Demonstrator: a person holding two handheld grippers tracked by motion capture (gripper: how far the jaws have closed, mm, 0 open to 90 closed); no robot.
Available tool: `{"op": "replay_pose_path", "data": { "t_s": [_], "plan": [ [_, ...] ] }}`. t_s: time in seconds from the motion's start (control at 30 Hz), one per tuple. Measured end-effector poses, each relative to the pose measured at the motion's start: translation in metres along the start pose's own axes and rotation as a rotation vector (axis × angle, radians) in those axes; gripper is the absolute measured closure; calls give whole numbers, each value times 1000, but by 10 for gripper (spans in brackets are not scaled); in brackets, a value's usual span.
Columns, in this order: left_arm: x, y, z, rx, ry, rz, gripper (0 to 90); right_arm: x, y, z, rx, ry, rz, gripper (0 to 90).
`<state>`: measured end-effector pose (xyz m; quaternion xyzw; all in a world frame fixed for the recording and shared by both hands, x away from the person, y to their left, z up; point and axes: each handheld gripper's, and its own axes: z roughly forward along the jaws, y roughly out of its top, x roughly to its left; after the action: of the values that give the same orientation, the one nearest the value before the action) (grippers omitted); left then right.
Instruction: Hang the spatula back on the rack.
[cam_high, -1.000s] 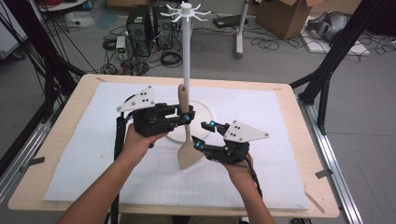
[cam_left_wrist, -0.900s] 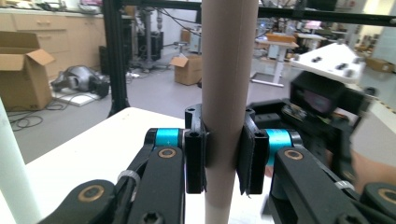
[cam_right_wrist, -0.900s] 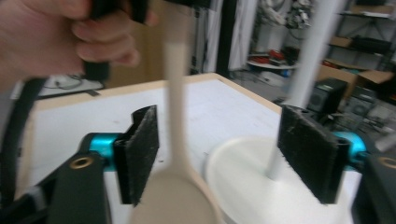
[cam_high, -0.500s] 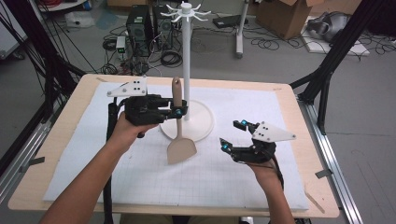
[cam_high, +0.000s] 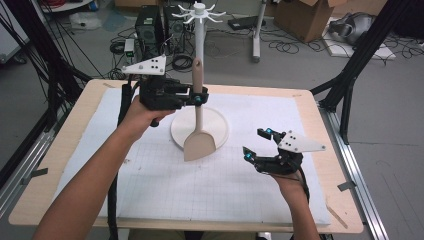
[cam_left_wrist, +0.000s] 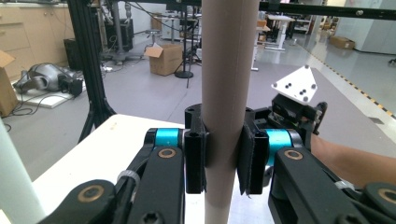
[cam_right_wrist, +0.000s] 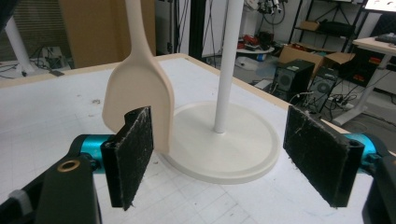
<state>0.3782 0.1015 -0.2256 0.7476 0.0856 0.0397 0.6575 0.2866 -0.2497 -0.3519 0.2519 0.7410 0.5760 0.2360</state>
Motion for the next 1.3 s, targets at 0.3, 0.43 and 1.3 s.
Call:
{"op": "replay_pose_path", "data": {
  "t_s": [0.3,0.43,1.3],
  "plan": [
    [15,23,6,-1,-7,-16,753,-3,1,-4,-4,-12,-5,237],
    [22,32,8,-7,-9,-29,753,-2,1,-3,-4,-9,-3,237],
    [56,43,12,-10,20,-101,754,-1,2,-5,-21,4,-7,237]
  ]
}}
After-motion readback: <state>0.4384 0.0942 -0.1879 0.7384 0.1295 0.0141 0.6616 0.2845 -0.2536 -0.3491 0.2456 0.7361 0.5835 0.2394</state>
